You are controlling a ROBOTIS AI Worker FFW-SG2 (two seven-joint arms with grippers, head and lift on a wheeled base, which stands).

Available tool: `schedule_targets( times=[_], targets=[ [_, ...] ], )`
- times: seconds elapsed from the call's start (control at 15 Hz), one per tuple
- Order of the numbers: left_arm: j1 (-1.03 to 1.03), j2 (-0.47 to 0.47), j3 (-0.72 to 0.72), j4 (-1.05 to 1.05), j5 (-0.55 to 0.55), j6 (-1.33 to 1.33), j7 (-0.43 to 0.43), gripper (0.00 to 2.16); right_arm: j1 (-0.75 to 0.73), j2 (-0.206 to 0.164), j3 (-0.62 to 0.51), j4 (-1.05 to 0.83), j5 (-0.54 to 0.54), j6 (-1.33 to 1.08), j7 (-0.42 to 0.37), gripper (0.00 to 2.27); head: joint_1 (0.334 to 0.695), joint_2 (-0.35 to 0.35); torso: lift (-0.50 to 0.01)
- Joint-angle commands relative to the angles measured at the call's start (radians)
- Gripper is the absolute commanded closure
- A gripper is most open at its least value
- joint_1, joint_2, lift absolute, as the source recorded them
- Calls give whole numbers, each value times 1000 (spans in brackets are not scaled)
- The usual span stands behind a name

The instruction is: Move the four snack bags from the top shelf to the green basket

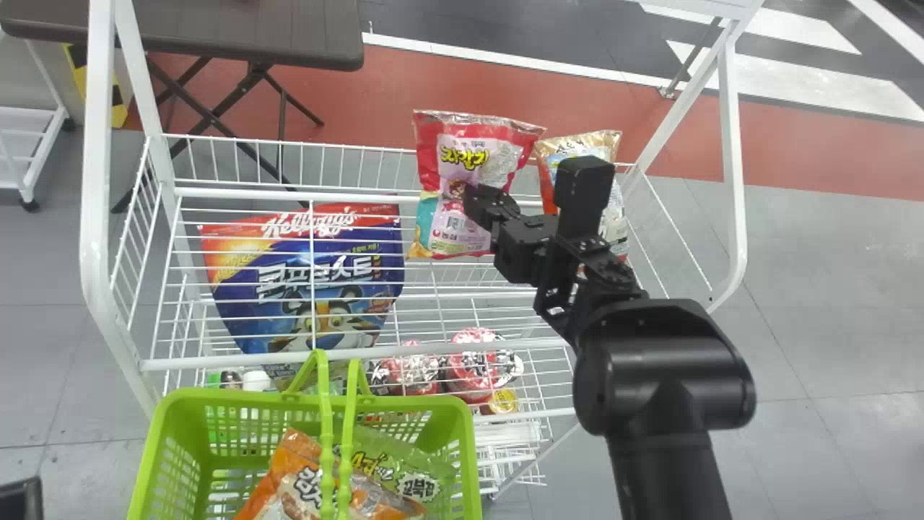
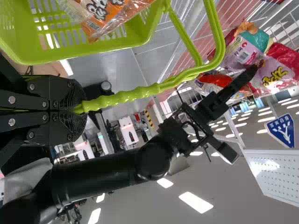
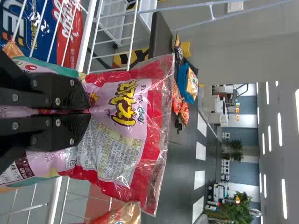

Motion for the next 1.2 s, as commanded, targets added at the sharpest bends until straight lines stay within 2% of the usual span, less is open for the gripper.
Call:
schedule_targets(
  times=[0.0,0.27,0.53,0.67,0.8,0.93,1.13],
  targets=[
    [7,-2,3,-4,-2,0,0,1133,74,-3,-31,-159,-43,119,18,2189,695,-303,0],
    [19,-6,1,-24,-9,0,2,1133,253,-3,-94,-465,-138,235,129,2189,695,-324,0],
    [33,-8,-3,-42,-12,0,3,1133,404,0,-142,-632,-226,288,241,2189,695,-324,0],
    [37,-6,-3,-48,-14,0,2,1133,491,3,-177,-724,-307,410,249,2189,695,-326,0],
    [39,-5,0,-50,-12,0,0,1133,543,20,-214,-791,-373,643,249,2189,695,-333,0],
    [39,-6,-2,-50,-12,0,0,1133,585,46,-234,-845,-370,815,246,2189,695,-346,0],
    [40,-8,-2,-51,-12,0,-5,1133,635,46,-251,-840,-330,861,246,2189,695,-350,0]
  ],
)
